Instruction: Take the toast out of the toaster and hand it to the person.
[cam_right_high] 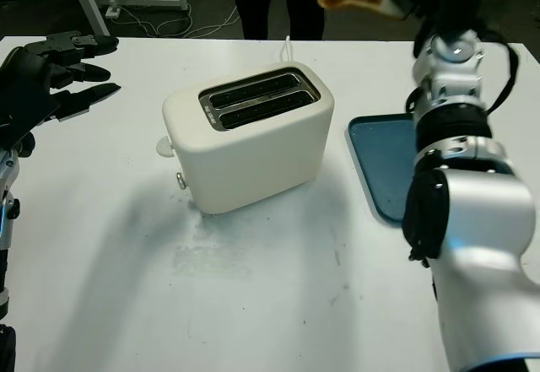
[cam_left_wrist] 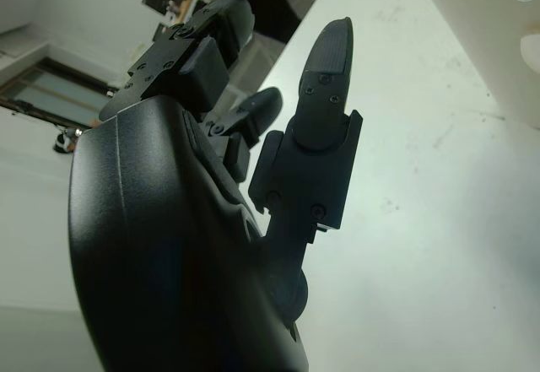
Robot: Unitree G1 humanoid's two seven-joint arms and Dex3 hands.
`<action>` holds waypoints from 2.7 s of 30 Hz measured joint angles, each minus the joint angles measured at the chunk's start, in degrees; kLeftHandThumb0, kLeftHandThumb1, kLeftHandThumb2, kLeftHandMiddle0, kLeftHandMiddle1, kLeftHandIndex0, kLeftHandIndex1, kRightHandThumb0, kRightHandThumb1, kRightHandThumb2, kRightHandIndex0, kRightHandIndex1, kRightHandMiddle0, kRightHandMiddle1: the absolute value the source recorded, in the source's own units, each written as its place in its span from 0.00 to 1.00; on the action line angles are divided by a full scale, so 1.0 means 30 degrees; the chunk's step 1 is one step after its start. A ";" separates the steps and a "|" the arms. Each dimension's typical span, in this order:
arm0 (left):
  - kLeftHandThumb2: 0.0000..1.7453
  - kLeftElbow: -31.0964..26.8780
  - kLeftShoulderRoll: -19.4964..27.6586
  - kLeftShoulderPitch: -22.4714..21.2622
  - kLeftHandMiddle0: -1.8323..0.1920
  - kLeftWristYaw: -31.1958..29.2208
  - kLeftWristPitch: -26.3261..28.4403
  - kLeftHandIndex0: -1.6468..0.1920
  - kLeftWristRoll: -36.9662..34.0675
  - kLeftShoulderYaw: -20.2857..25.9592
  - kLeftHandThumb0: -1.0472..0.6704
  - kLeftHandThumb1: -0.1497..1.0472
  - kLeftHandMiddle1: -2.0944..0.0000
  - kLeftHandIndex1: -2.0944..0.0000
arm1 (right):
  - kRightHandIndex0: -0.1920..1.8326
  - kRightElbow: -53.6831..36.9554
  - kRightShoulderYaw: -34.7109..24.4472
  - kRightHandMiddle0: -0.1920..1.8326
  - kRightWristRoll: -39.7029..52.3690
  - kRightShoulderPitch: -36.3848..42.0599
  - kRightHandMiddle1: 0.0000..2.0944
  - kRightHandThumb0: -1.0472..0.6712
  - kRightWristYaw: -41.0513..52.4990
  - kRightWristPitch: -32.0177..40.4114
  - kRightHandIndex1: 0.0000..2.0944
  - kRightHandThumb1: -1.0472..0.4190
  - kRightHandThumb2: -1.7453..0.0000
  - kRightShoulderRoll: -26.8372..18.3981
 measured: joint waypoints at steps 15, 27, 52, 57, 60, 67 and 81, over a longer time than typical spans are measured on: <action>0.05 0.0078 0.0000 0.0002 0.73 -0.0003 -0.0013 0.58 -0.0130 0.0064 0.36 0.89 0.62 0.93 | 0.48 0.1397 -0.0247 0.29 0.0012 0.1174 0.83 0.57 -0.0757 0.0383 0.83 0.09 0.82 0.0747; 0.06 0.0242 0.0001 0.0002 0.73 -0.0003 -0.0070 0.57 -0.0282 0.0110 0.36 0.89 0.62 0.93 | 0.50 0.1446 -0.0476 0.28 0.0255 0.1620 0.83 0.57 -0.0652 0.0708 0.83 0.09 0.82 0.0824; 0.05 0.0278 -0.0001 0.0001 0.74 0.0005 -0.0339 0.57 -0.0381 0.0108 0.36 0.89 0.60 0.93 | 0.53 0.1670 0.0372 0.38 -0.0370 0.1870 0.83 0.52 -0.1289 0.0809 0.83 0.09 0.87 0.0825; 0.05 0.0284 -0.0002 0.0001 0.74 0.0005 -0.0357 0.57 -0.0387 0.0109 0.36 0.89 0.60 0.93 | 0.52 0.1669 0.0301 0.35 -0.0284 0.1868 0.83 0.53 -0.1246 0.0809 0.83 0.09 0.86 0.0825; 0.05 0.0284 -0.0003 0.0001 0.74 0.0005 -0.0360 0.58 -0.0395 0.0109 0.36 0.89 0.60 0.93 | 0.52 0.1669 0.0167 0.34 -0.0184 0.1868 0.83 0.53 -0.1132 0.0809 0.83 0.09 0.86 0.0825; 0.05 0.0287 -0.0003 0.0001 0.74 0.0004 -0.0361 0.58 -0.0399 0.0109 0.36 0.89 0.60 0.93 | 0.53 0.1669 0.0242 0.36 -0.0263 0.1869 0.83 0.53 -0.1197 0.0806 0.83 0.09 0.87 0.0825; 0.06 0.0311 -0.0003 0.0001 0.74 0.0007 -0.0358 0.58 -0.0392 0.0109 0.37 0.89 0.61 0.93 | 0.40 0.1649 0.0502 0.34 -0.0344 0.1949 0.80 0.41 -0.0488 0.0438 0.83 0.09 0.95 0.0824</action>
